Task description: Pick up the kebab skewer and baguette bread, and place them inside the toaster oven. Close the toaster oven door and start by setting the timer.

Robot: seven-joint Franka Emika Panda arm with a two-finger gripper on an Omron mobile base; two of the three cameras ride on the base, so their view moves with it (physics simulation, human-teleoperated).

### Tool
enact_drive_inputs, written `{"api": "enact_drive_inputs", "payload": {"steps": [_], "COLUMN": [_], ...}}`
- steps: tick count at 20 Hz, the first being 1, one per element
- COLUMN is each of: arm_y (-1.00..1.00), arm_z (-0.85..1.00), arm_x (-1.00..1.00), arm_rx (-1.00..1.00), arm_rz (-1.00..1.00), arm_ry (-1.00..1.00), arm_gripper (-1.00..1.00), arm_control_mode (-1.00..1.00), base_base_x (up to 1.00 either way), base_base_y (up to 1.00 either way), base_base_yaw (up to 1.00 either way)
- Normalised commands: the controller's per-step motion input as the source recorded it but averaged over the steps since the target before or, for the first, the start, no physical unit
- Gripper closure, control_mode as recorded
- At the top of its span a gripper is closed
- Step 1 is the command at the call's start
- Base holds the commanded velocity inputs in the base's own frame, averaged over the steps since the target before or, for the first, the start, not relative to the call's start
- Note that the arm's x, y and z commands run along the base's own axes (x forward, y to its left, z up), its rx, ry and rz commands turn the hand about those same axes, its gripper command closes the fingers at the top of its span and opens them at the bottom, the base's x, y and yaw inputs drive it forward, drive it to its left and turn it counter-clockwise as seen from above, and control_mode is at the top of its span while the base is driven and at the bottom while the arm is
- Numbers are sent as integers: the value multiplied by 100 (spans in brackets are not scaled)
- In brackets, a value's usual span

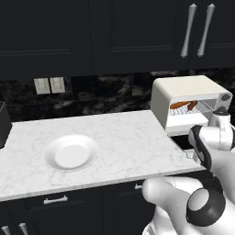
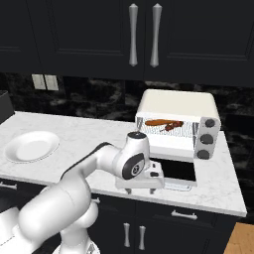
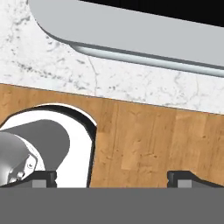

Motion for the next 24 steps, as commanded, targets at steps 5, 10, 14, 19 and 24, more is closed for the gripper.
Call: {"api": "enact_drive_inputs", "payload": {"steps": [5, 10, 14, 19, 24], "arm_y": [14, 8, 0, 0, 0], "arm_z": [-30, -27, -24, -24, -21], "arm_x": [48, 41, 27, 22, 17], "arm_rx": [0, 0, 0, 0, 0], "arm_rz": [-7, -11, -15, -14, -7], "arm_ry": [7, 4, 4, 0, 0], "arm_gripper": [-100, -100, -100, -100, -100], "arm_control_mode": [-100, -100, -100, -100, -100], "base_base_x": [0, 0, 0, 0, 0], "base_base_y": [0, 0, 0, 0, 0], "base_base_yaw": [0, 0, 0, 0, 0]}}
